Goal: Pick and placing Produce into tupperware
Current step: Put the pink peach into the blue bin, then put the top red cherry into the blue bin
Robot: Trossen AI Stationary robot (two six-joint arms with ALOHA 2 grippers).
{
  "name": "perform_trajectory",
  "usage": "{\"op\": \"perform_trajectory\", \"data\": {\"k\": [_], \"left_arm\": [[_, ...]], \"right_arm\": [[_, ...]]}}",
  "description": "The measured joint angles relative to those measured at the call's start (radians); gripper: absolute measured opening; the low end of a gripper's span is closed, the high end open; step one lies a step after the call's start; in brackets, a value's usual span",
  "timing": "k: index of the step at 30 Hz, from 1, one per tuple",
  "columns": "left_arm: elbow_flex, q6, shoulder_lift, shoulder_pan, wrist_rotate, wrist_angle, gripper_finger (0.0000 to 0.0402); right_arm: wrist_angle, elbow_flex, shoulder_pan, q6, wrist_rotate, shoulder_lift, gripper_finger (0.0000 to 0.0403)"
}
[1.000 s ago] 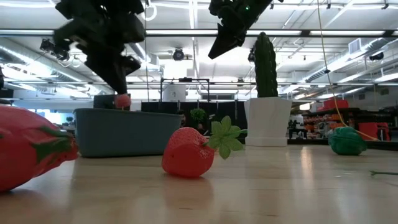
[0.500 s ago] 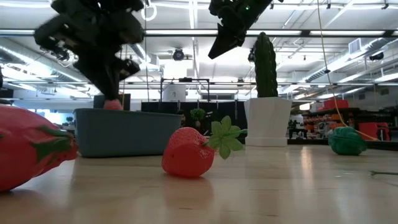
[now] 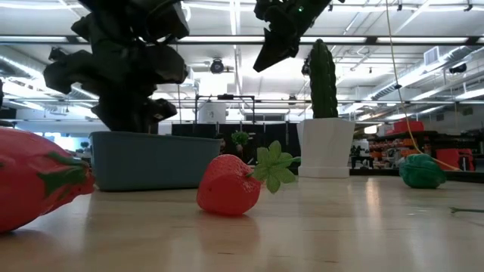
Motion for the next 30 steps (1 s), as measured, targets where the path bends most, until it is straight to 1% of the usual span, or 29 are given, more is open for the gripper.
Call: {"op": "perform_trajectory", "data": {"k": [4,7,11,14,17,19,21,23,27,30], "left_arm": [[0.000,-0.015,-0.001,0.000,-0.030,0.010,0.0030],[0.000,-0.016,-0.002,0.000,-0.048,0.009,0.0056],[0.000,-0.035,-0.002,0.000,-0.100,0.012,0.0096],[0.000,-0.066,-0.002,0.000,-0.106,0.013,0.0119],[0.000,-0.116,-0.017,0.000,-0.105,0.007,0.0133],[0.020,-0.141,-0.023,-0.002,-0.105,-0.003,0.0136],[0.061,-0.152,-0.042,-0.002,-0.105,-0.064,0.0135],[0.138,-0.159,-0.048,0.000,-0.106,-0.114,0.0130],[0.319,-0.233,-0.055,0.002,-0.115,-0.387,0.0118],[0.406,-0.358,-0.056,0.002,-0.144,-0.568,0.0113]], "right_arm": [[-0.004,0.000,0.000,0.000,0.000,0.000,0.0116],[-0.004,0.000,0.000,0.000,0.000,0.000,0.0116],[-0.004,0.000,0.000,0.000,0.000,0.000,0.0116],[-0.005,0.000,0.000,-0.001,0.000,0.000,0.0116],[-0.010,0.000,0.000,-0.010,-0.009,0.000,0.0116],[-0.019,0.000,0.000,-0.043,-0.044,0.000,0.0116],[-0.029,0.000,0.000,-0.076,-0.083,0.000,0.0116],[-0.032,0.000,0.001,-0.084,-0.095,0.000,0.0116],[-0.060,0.000,0.000,-0.084,-0.097,0.000,0.0116],[-0.093,0.000,0.000,-0.084,-0.097,0.000,0.0116]]}}
